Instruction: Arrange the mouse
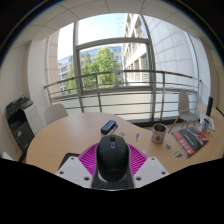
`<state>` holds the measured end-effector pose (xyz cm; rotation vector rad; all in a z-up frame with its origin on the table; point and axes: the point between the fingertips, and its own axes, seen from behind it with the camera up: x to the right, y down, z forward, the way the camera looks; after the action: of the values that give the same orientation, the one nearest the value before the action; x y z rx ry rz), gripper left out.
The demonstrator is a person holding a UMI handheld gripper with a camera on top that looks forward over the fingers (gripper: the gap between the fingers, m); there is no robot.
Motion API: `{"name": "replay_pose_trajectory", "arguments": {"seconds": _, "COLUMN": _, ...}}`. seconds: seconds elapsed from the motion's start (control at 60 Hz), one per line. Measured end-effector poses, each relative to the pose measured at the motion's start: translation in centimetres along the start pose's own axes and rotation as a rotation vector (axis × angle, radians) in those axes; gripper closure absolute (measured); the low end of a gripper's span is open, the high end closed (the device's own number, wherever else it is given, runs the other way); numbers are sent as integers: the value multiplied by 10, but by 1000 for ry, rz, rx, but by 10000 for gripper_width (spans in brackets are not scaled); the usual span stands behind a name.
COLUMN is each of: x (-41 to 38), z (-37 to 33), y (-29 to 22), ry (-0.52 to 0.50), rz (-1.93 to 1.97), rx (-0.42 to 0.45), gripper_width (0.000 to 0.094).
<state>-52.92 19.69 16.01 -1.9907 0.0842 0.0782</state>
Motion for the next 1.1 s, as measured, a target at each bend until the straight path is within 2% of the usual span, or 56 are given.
{"name": "replay_pose_trajectory", "arguments": {"seconds": 0.133, "x": -53, "z": 49, "y": 100, "ry": -8, "rz": 0, "rx": -180, "gripper_width": 536}}
{"name": "replay_pose_trajectory", "arguments": {"seconds": 0.233, "x": -73, "z": 66, "y": 140, "ry": -3, "rz": -31, "rx": -225, "gripper_width": 504}}
{"name": "replay_pose_trajectory", "arguments": {"seconds": 0.317, "x": -78, "z": 70, "y": 160, "ry": -10, "rz": -58, "rx": -258, "gripper_width": 435}}
{"name": "replay_pose_trajectory", "arguments": {"seconds": 0.383, "x": -83, "z": 65, "y": 161, "ry": -19, "rz": -58, "rx": -270, "gripper_width": 329}}
{"name": "replay_pose_trajectory", "arguments": {"seconds": 0.467, "x": -86, "z": 46, "y": 139, "ry": -13, "rz": -81, "rx": -235, "gripper_width": 73}}
{"name": "replay_pose_trajectory", "arguments": {"seconds": 0.517, "x": -85, "z": 31, "y": 124, "ry": 6, "rz": -97, "rx": -210, "gripper_width": 117}}
{"name": "replay_pose_trajectory", "arguments": {"seconds": 0.583, "x": -86, "z": 5, "y": 102, "ry": 23, "rz": -100, "rx": -190, "gripper_width": 80}}
{"name": "replay_pose_trajectory", "arguments": {"seconds": 0.817, "x": -94, "z": -99, "y": 50, "ry": 64, "rz": -106, "rx": -149, "gripper_width": 93}}
{"name": "replay_pose_trajectory", "arguments": {"seconds": 1.1, "x": -100, "z": -205, "y": 60, "ry": 66, "rz": -105, "rx": -135, "gripper_width": 95}}
